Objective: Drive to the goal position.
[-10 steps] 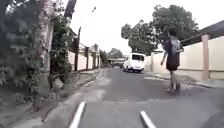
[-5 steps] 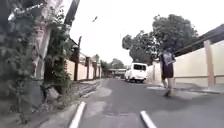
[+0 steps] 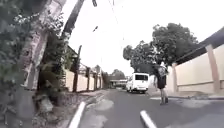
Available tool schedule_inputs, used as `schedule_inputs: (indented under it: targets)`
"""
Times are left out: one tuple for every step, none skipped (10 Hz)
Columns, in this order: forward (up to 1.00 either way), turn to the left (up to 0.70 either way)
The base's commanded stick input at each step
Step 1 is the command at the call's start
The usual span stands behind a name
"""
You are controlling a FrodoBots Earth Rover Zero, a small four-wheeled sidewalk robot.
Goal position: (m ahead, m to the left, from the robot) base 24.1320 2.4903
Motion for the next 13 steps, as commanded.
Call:
schedule_inputs:
  targets:
    - [0.7,-0.18]
    - [0.7,-0.01]
    - [0.7,0.0]
    - [0.7,0.0]
    - [0.7,0.0]
    - [0.7,0.0]
    - [0.7,0.0]
    - [0.7,0.0]
    - [0.7,0.0]
    - [0.7,0.0]
    - [0.7,0.0]
    - [0.7,0.0]
    - [0.7,0.0]
